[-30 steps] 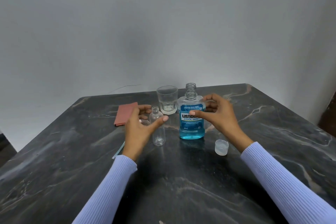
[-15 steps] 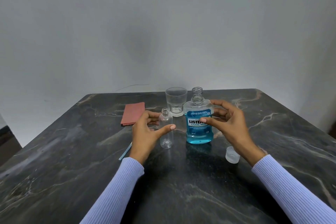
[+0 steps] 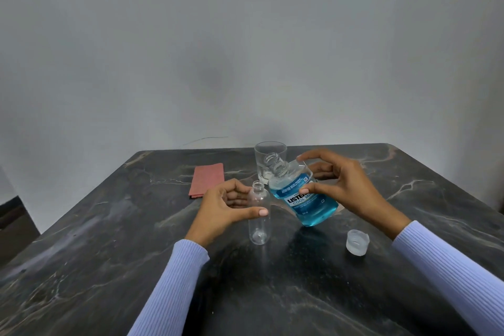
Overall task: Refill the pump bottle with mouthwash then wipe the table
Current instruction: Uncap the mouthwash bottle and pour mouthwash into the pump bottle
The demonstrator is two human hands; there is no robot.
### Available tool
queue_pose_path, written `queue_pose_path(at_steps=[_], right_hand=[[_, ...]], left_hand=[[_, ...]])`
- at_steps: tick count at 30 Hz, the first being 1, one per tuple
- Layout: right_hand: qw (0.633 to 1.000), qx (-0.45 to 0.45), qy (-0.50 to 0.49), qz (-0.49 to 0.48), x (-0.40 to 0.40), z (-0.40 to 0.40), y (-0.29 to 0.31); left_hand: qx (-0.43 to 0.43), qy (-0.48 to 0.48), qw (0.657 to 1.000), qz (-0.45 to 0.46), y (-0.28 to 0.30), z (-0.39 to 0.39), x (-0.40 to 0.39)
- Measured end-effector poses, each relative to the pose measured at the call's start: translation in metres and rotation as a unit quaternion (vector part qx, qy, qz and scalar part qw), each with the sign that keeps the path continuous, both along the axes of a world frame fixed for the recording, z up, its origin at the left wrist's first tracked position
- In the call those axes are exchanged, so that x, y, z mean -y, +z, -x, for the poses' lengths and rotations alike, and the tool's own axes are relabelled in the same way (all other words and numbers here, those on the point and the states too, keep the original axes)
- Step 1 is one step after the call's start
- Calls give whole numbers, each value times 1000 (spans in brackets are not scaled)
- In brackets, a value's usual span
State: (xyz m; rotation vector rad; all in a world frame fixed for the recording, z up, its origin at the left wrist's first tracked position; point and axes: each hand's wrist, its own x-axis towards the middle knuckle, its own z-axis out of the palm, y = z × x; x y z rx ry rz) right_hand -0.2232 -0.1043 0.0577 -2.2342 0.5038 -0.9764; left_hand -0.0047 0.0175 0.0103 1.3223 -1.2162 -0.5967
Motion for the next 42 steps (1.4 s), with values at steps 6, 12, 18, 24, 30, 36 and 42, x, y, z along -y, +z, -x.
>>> queue_pose_path(at_steps=[6,12,18,24,30,36,42], right_hand=[[998,-52,23,29,3,5,10],[993,-101,34,56,4,6,17],[986,-137,30,95,7,7,28],[977,-169,17,127,11,7,36],[970,-194,17,148,13,5,43],[963,-214,11,161,12,4,49],[959,-232,13,162,11,5,53]], left_hand=[[-9,-19,1000,0,0,-4,-2],[-2,-31,1000,4,2,-3,-3],[3,-27,1000,10,4,-2,-5],[5,-32,999,10,4,-2,-6],[12,-35,999,10,6,-1,-7],[21,-43,999,19,9,2,-9],[14,-42,999,21,8,1,-9]])
